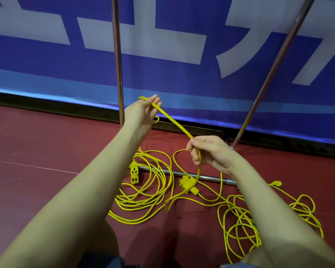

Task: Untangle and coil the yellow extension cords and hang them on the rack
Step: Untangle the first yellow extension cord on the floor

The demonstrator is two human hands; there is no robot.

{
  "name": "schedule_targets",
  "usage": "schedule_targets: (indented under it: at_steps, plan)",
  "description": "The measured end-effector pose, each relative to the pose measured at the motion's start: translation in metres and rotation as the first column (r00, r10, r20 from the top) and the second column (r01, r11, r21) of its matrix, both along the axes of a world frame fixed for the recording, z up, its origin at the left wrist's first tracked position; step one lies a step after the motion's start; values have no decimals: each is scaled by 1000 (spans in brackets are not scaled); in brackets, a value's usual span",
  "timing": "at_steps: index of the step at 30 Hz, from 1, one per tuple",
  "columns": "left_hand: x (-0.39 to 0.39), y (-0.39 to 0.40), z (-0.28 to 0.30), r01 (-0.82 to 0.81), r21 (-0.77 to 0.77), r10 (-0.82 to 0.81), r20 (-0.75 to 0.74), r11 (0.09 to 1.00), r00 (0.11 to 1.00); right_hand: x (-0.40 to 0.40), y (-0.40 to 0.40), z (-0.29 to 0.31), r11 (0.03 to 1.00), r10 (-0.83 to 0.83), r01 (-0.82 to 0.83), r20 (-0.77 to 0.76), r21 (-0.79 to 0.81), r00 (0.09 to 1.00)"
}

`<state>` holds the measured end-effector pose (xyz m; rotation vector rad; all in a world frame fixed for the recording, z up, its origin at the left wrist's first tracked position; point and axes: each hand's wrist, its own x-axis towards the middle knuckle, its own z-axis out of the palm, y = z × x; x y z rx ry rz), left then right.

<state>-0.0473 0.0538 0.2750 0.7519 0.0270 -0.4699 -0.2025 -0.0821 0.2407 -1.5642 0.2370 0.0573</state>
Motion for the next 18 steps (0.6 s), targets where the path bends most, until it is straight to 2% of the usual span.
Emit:
schedule_targets:
  at_steps: [2,4,6,10,15,18]
  plan:
    - [-8,-3,-1,112,29,-112,4,993,994,2,-2,-1,997,-73,73,27,-12,997]
    - [-25,-10,-4,247,118,-257,82,962,963,3,-1,0,994,-108,109,33,-27,994]
    - [-40,-18,-8,284,151,-304,132,947,943,4,3,1,995,-95,96,34,-38,995]
    - [-33,-19,-6,165,68,-171,96,984,981,4,6,4,999,-24,24,13,23,1000]
    - [0,-3,0,-53,-119,47,-50,991,998,-4,0,0,999,8,-10,-66,-37,998]
    - [4,3,0,-12,-76,5,-94,997,996,-3,-3,-3,997,-36,33,-53,-67,998]
